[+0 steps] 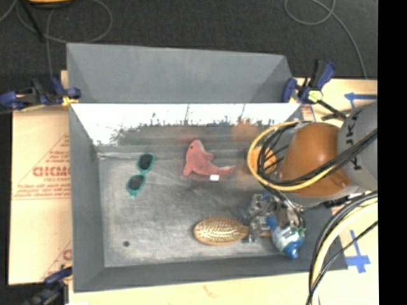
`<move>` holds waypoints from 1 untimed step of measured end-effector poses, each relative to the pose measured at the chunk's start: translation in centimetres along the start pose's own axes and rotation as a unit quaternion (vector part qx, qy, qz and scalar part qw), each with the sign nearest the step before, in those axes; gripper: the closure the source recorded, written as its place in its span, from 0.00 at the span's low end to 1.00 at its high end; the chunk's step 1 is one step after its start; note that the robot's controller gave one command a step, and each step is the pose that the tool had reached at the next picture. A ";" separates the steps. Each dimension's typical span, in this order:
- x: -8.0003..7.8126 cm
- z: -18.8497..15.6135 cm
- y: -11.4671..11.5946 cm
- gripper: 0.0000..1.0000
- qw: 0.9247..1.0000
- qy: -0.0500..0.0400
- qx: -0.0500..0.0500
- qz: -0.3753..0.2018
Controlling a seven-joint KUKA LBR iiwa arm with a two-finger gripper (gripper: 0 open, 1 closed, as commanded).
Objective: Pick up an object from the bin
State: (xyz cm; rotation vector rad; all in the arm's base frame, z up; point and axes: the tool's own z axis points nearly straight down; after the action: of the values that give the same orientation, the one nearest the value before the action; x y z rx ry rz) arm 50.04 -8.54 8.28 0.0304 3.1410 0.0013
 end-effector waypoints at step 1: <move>0.2 -2.0 0.0 1.00 1.000 0.004 0.000 0.001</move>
Offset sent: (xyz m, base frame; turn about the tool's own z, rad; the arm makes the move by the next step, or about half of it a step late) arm 0.0000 -0.0001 0.0070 0.0000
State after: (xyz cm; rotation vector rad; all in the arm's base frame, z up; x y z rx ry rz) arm 49.86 -8.58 10.31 0.0330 3.1481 0.0010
